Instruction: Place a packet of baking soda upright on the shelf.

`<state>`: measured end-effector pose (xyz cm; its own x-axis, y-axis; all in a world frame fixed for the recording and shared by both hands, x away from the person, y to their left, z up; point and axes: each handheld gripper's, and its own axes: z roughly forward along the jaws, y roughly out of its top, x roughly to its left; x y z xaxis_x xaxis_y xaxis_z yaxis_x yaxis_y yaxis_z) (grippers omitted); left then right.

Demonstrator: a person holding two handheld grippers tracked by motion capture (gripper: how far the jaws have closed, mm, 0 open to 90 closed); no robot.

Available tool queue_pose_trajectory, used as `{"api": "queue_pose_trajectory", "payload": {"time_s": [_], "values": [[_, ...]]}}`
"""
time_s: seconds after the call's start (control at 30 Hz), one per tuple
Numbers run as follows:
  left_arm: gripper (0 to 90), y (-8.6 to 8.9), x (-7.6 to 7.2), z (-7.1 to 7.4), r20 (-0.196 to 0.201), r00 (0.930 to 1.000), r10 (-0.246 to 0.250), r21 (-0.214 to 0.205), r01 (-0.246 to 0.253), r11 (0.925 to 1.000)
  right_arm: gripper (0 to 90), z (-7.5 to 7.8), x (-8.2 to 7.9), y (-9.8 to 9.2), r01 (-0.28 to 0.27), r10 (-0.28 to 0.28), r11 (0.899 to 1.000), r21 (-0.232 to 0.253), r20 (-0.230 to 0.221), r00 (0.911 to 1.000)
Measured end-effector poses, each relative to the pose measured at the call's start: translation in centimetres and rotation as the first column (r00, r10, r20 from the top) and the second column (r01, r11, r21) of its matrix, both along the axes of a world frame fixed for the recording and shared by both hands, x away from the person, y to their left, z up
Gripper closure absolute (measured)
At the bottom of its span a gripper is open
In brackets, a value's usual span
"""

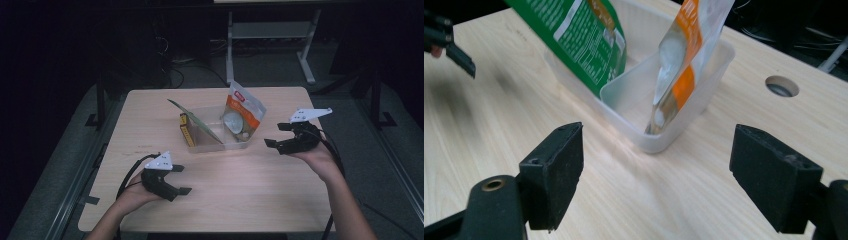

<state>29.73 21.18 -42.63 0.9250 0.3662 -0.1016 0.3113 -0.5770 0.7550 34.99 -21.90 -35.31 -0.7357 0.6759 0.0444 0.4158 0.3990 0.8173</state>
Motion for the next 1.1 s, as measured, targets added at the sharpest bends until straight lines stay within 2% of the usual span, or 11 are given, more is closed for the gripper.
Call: {"api": "queue_pose_trajectory", "payload": {"time_s": [0.17, 0.37, 0.53, 0.7, 0.87, 0.97, 1.03, 1.1], "values": [[16.8, 0.1, -0.1, 0.0, 0.013, 0.9999, -0.01, 0.016, 0.009, 0.9998, 22.0, -1.2, -0.7, 0.0, -0.016, 0.016, 1.0, -0.003, -0.016, 0.9998], [16.8, 0.2, -0.1, -0.3, 0.01, 0.9999, -0.011, 0.011, 0.01, 0.9999, 22.0, -2.6, -1.7, 0.4, -0.064, 0.064, 0.998, 0.004, -0.042, 0.9971], [16.8, 0.1, -0.1, -0.6, 0.003, 0.9998, -0.02, 0.02, 0.02, 0.9996, 22.6, -3.7, -2.6, 1.2, -0.114, 0.114, 0.993, -0.015, -0.041, 0.9927], [16.9, 0.1, -0.1, -0.9, -0.006, 0.9997, -0.025, 0.022, 0.025, 0.9994, 22.7, -4.9, -3.2, 2.1, -0.173, 0.173, 0.985, -0.003, -0.066, 0.9827], [16.8, -0.1, -0.2, -1.3, -0.009, 0.9989, -0.047, 0.033, 0.047, 0.9983, 22.7, -6.5, -3.5, 3.6, -0.256, 0.254, 0.967, -0.003, -0.111, 0.9607], [16.8, -0.3, -0.4, -1.6, -0.005, 0.9979, -0.064, 0.056, 0.065, 0.9963, 22.7, -7.4, -3.6, 4.7, -0.288, 0.283, 0.957, -0.022, -0.127, 0.9507], [16.8, -0.5, -0.4, -1.7, -0.002, 0.9968, -0.08, 0.07, 0.079, 0.9944, 22.7, -7.7, -3.8, 5.4, -0.299, 0.289, 0.952, -0.07, -0.127, 0.9489], [16.8, -0.7, -0.6, -1.9, 0.005, 0.9959, -0.09, 0.086, 0.089, 0.9923, 22.7, -8.0, -3.9, 5.7, -0.307, 0.294, 0.947, -0.091, -0.137, 0.946]]}}
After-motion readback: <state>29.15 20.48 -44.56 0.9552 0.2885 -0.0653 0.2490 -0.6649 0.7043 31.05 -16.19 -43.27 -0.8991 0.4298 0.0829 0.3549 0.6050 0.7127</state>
